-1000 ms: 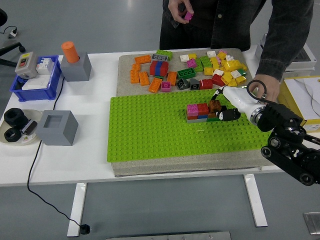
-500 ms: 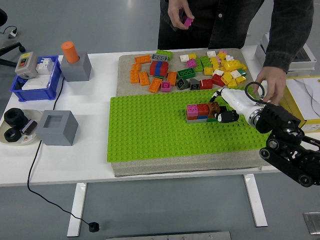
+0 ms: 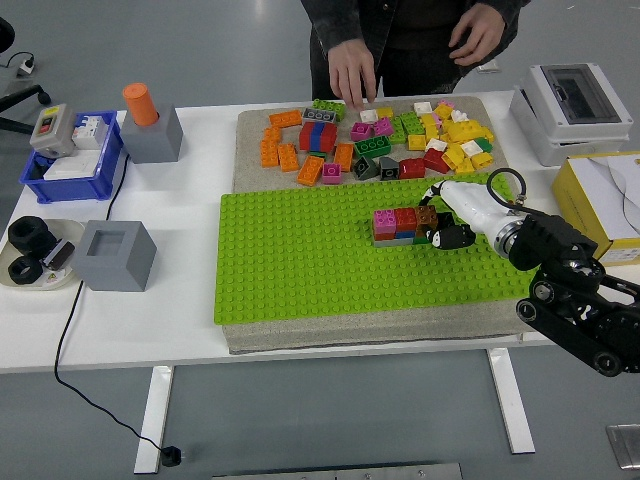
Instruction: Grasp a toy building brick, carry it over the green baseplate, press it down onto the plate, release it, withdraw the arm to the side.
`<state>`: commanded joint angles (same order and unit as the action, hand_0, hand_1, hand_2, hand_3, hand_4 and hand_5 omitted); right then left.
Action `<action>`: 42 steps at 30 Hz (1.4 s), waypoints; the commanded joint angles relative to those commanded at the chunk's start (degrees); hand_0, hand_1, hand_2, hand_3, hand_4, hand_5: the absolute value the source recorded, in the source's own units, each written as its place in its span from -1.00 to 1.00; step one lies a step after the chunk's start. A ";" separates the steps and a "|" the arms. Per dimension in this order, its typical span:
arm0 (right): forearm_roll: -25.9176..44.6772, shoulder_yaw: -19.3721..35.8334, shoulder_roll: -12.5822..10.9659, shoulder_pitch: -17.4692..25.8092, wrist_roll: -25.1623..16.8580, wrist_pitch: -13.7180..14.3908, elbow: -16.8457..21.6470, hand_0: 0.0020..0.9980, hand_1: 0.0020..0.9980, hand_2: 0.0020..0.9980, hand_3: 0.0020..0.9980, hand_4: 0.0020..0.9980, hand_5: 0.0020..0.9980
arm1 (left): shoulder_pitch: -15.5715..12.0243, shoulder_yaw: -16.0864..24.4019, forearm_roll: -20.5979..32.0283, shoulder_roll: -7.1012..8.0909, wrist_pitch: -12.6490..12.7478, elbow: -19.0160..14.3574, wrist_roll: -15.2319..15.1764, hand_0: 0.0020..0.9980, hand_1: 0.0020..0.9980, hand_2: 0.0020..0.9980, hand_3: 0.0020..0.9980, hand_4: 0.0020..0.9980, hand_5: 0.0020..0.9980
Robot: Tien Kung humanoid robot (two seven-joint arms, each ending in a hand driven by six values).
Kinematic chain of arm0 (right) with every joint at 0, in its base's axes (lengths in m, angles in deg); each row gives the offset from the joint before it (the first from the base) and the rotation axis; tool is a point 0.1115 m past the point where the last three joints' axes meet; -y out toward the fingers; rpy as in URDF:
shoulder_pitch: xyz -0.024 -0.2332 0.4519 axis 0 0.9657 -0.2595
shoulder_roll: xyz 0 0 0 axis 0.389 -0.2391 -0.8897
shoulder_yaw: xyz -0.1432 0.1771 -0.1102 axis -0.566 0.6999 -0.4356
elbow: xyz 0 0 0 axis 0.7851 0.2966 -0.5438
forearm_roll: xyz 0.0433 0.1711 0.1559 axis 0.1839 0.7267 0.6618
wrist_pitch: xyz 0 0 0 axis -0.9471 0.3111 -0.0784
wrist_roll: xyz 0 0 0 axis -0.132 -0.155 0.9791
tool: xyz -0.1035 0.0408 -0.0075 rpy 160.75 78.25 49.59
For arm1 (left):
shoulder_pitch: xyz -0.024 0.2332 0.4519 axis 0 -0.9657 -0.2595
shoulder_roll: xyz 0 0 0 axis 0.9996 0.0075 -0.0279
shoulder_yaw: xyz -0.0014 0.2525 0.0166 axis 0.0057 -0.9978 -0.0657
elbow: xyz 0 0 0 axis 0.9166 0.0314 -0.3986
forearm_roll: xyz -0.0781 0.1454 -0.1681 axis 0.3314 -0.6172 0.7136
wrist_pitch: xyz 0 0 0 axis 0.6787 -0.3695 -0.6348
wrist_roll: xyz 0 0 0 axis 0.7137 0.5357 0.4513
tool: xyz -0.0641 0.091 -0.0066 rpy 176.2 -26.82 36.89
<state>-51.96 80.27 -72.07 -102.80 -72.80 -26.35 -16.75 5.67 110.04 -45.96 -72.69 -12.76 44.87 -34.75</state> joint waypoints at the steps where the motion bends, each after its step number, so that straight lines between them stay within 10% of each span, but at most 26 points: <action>1: 0.00 -0.01 0.02 0.00 0.00 0.00 -0.04 0.67 0.72 0.76 0.15 0.19 -0.64 | 0.01 0.01 -0.01 0.00 0.00 0.00 0.00 0.27 0.25 0.18 0.18 0.27 -0.66; 42: 1.78 0.61 -0.37 -0.23 -0.32 -0.10 0.14 0.69 0.73 0.83 0.50 0.67 -0.53 | 0.01 0.12 -0.12 0.09 0.05 0.00 -0.06 0.27 0.25 0.18 0.18 0.27 -0.68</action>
<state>-50.18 80.88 -72.44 -103.03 -73.12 -26.44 -16.61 5.69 110.16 -46.08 -72.59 -12.72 44.87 -34.81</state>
